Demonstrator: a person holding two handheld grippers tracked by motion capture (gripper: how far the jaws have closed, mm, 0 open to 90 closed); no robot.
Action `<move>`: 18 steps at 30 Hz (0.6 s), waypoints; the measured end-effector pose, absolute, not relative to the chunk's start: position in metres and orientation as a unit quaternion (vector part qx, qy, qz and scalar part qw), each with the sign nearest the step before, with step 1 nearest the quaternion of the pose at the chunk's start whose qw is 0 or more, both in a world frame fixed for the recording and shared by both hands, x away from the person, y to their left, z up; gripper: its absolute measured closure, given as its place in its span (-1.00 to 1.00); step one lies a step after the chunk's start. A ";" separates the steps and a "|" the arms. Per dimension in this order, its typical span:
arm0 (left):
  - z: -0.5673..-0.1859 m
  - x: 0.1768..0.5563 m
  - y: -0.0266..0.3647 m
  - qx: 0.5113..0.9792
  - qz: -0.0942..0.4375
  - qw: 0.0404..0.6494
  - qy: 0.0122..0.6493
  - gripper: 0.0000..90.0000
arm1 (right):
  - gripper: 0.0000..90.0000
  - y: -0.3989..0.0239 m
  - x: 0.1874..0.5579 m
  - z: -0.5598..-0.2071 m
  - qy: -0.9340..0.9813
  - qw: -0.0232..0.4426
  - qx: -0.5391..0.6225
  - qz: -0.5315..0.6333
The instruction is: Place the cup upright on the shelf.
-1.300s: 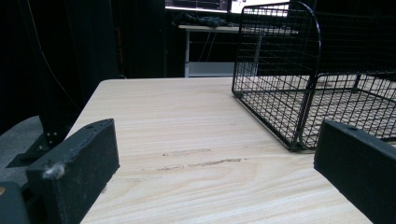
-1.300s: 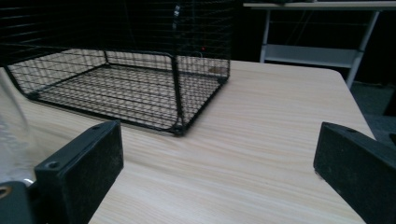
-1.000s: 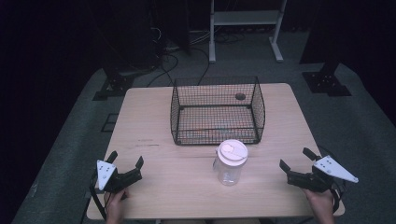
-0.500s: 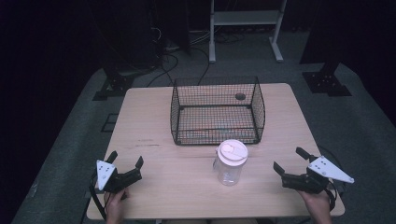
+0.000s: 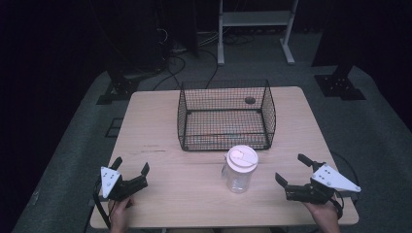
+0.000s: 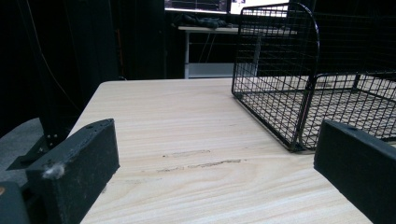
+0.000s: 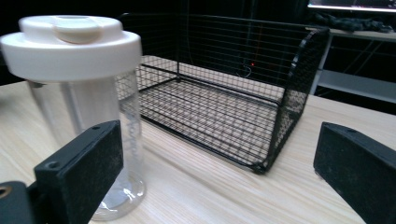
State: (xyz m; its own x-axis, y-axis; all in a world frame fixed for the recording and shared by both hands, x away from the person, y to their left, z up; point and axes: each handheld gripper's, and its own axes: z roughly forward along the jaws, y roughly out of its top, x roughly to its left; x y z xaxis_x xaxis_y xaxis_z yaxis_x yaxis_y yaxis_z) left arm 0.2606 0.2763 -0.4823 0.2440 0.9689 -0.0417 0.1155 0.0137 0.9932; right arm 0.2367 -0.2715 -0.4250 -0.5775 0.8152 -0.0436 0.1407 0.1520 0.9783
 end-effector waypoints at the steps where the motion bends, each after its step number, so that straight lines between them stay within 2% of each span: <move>1: -0.482 0.261 0.277 0.578 0.397 0.537 0.469 -1.00 | -0.98 -0.269 0.236 -0.424 0.695 0.304 0.340 0.555; 18: -0.482 0.260 0.276 0.578 0.400 0.534 0.469 -1.00 | -0.98 -0.228 0.220 -0.412 0.715 0.284 0.280 0.574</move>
